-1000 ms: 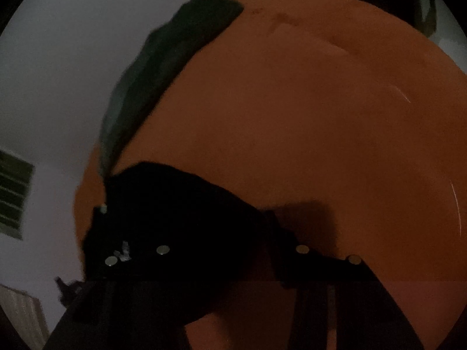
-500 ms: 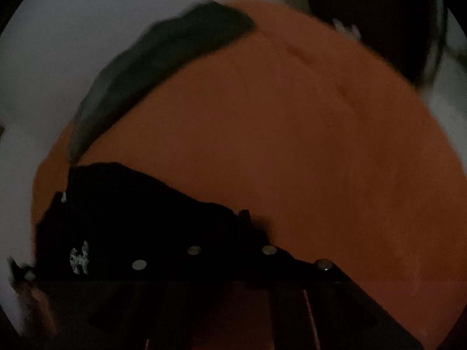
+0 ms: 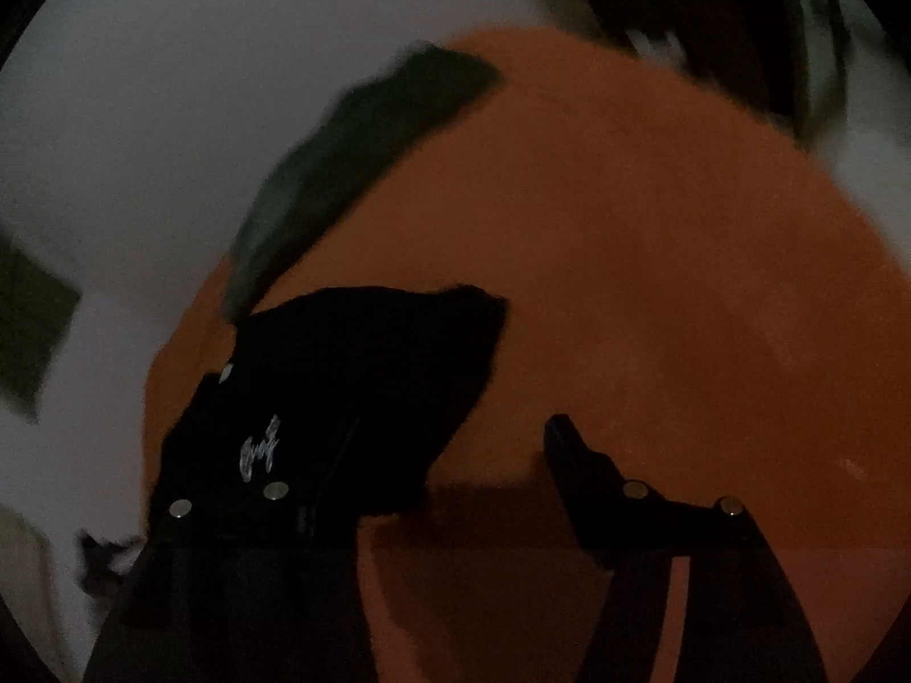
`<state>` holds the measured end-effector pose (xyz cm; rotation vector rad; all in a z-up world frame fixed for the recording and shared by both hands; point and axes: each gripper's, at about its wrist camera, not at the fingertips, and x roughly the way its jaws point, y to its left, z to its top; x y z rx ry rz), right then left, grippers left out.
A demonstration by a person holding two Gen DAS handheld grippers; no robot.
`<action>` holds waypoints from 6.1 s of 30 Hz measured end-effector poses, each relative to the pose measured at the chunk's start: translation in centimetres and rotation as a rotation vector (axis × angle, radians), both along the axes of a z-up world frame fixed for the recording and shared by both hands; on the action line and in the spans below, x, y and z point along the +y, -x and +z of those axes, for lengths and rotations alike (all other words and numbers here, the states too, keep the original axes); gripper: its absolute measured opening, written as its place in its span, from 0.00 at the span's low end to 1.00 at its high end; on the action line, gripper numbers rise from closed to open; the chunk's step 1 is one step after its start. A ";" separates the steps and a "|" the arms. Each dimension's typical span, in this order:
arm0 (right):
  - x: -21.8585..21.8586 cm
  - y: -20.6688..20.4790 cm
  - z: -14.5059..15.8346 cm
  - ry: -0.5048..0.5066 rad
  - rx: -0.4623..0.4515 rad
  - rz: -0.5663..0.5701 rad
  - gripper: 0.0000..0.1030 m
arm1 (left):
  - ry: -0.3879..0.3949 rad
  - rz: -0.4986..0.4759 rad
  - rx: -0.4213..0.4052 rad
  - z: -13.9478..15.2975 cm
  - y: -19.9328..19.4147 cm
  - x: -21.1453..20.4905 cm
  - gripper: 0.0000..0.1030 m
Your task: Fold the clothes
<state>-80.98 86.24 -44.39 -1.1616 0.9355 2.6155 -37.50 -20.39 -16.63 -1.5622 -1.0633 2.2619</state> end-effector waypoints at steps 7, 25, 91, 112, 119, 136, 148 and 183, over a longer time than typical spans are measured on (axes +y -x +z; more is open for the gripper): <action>-5.8 -6.8 7.6 0.084 0.277 0.075 0.63 | 0.121 -0.299 0.031 2.1 -11.4 4.9 0.57; -27.9 -12.6 -6.5 -0.271 -0.268 0.501 0.63 | 0.137 -0.376 -0.050 -4.0 -23.6 10.2 0.58; -35.3 -2.4 -6.0 -0.181 -0.114 0.547 0.74 | 0.127 -0.057 0.018 -1.2 -13.2 5.9 0.60; -38.0 -5.3 1.6 -0.475 0.132 0.293 0.05 | 0.302 -0.232 0.101 -0.3 -15.8 12.7 0.61; -33.1 -9.1 5.4 -0.374 0.165 0.149 0.04 | 0.367 -0.355 0.130 -1.3 -18.3 16.7 0.64; -30.6 -10.0 4.1 -0.285 0.045 0.226 0.35 | 0.525 -0.309 0.195 -0.9 -20.0 18.3 0.05; -31.8 -8.5 -4.1 -0.341 -0.201 0.275 0.70 | 0.635 -0.145 0.354 7.7 -25.0 11.4 0.05; -31.4 -12.3 2.1 -0.193 -0.425 0.661 0.70 | 0.752 -0.501 0.087 2.0 -22.4 13.6 0.29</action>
